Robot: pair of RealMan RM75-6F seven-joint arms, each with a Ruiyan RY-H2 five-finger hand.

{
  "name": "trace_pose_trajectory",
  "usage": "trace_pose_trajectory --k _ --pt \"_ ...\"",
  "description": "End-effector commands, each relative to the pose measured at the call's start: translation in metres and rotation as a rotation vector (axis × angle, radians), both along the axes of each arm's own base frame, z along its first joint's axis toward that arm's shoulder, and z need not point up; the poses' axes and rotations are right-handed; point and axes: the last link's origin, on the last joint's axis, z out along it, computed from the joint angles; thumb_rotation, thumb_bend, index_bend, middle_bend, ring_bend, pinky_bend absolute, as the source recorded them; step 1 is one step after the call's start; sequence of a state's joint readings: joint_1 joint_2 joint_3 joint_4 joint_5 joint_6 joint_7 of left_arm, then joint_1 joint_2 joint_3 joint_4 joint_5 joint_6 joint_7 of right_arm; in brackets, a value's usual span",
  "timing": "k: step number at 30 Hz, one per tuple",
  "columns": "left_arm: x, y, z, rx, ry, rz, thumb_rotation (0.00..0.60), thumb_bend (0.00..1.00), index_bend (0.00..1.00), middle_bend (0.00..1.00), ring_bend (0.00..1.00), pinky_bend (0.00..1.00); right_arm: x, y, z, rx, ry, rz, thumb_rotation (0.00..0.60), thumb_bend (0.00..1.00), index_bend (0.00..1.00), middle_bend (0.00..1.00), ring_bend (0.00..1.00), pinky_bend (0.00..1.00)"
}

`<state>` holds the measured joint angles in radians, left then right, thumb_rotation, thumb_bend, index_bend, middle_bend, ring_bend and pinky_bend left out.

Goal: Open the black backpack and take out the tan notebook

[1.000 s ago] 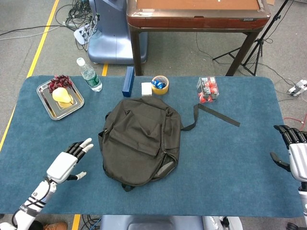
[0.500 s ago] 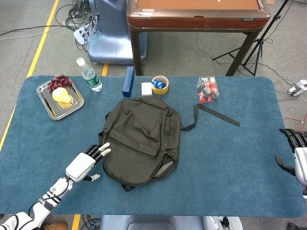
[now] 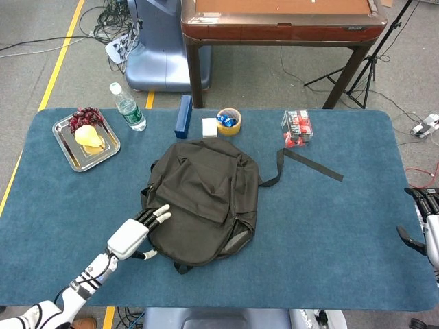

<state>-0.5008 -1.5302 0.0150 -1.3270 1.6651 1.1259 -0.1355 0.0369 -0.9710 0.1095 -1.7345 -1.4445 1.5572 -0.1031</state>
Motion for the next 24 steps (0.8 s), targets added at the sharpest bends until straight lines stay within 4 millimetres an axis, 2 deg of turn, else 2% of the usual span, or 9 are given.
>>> trace_pose_trajectory --k 1,11,15,22,24 --pt "0.004 0.006 -0.003 0.012 -0.021 0.009 0.6 0.2 0.0 0.0 0.0 0.06 -0.001 0.0 0.0 0.0 -0.001 -0.001 0.6 0.21 0.2 0.22 0.21 0.28" --pt "0.02 0.028 -0.01 0.072 -0.116 0.067 0.6 0.2 0.11 0.01 0.05 0.06 -0.004 0.0 -0.001 0.0 -0.008 -0.003 0.6 0.21 0.2 0.22 0.21 0.28" --pt "0.028 0.034 -0.013 0.047 -0.161 0.084 0.6 0.2 0.21 0.05 0.08 0.06 -0.005 0.0 -0.001 -0.003 -0.012 -0.002 0.6 0.21 0.2 0.22 0.21 0.28" --pt "0.042 0.037 -0.021 0.003 -0.122 0.031 0.6 0.2 0.27 0.09 0.1 0.06 -0.008 0.0 -0.001 0.0 -0.017 -0.007 0.6 0.21 0.2 0.22 0.21 0.28" --pt "0.044 0.041 -0.025 0.023 -0.055 -0.014 0.6 0.22 0.29 0.09 0.1 0.06 -0.009 0.001 0.0 -0.002 -0.019 -0.007 0.6 0.21 0.2 0.22 0.21 0.28"
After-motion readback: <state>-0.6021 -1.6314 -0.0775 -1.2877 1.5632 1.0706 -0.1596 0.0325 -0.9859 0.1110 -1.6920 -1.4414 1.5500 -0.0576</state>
